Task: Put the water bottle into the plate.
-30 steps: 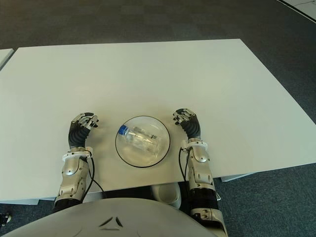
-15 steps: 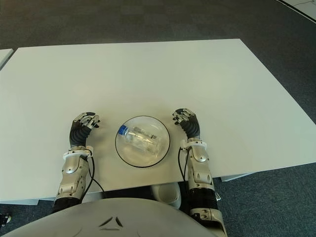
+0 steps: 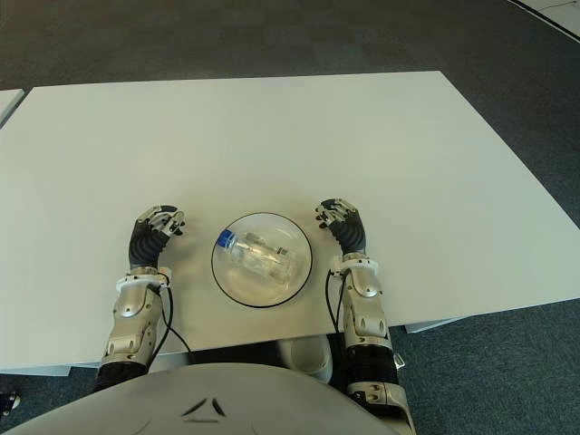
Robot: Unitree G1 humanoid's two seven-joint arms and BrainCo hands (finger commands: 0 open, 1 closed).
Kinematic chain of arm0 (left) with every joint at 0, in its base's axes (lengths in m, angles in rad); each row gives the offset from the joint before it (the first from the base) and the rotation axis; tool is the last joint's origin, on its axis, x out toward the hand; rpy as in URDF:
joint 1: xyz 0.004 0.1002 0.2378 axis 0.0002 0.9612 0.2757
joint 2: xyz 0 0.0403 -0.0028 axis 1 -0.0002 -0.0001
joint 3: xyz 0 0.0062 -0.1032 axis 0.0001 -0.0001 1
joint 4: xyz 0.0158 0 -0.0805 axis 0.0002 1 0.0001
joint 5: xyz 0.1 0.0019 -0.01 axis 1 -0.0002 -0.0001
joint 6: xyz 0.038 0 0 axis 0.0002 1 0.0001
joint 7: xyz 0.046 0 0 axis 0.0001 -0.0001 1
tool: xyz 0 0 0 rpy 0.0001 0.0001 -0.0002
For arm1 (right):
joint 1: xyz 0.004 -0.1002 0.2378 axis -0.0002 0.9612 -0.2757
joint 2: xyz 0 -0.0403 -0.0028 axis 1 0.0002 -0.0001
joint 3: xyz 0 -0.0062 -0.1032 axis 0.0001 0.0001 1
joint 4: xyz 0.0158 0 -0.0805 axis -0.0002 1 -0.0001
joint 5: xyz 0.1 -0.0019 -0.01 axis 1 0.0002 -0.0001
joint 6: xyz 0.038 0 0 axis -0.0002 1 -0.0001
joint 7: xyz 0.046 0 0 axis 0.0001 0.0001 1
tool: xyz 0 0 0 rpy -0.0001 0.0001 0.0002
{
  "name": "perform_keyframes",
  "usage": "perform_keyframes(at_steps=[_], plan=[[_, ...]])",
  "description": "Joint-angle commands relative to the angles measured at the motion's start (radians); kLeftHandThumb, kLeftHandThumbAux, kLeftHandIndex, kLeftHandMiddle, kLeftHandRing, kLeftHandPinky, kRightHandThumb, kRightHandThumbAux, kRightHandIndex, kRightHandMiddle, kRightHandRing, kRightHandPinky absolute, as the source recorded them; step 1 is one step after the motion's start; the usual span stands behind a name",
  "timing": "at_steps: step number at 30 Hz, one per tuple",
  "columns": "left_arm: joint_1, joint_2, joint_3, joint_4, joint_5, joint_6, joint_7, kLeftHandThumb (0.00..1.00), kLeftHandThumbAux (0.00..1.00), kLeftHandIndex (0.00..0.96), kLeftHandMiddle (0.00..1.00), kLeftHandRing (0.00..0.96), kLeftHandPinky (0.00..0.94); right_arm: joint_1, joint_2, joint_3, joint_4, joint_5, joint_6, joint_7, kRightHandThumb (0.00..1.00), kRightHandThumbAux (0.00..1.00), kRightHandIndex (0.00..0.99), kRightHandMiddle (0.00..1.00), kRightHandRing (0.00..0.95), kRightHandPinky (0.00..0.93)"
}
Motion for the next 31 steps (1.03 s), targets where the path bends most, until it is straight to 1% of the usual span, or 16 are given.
perform_keyframes(at_steps=[1, 16, 31], plan=[[0.012, 0.005, -0.010, -0.014, 0.005, 0.031, -0.013, 0.707, 0.714, 0.436, 0.683, 0.664, 0.634, 0.007, 0.005, 0.001, 0.002, 0.002, 0.016, -0.003, 0.702, 0.737, 0.427, 0.499, 0.513, 0.542], [0.024, -0.005, -0.012, -0.054, -0.005, 0.090, -0.022, 0.706, 0.714, 0.435, 0.660, 0.639, 0.620, 0.014, 0.005, 0.000, -0.005, 0.011, 0.017, 0.005, 0.702, 0.738, 0.427, 0.500, 0.508, 0.540], [0.029, -0.007, -0.014, -0.073, -0.018, 0.118, -0.046, 0.706, 0.713, 0.435, 0.657, 0.640, 0.625, 0.016, 0.005, -0.009, 0.002, 0.016, 0.003, 0.020, 0.702, 0.738, 0.428, 0.496, 0.502, 0.532]])
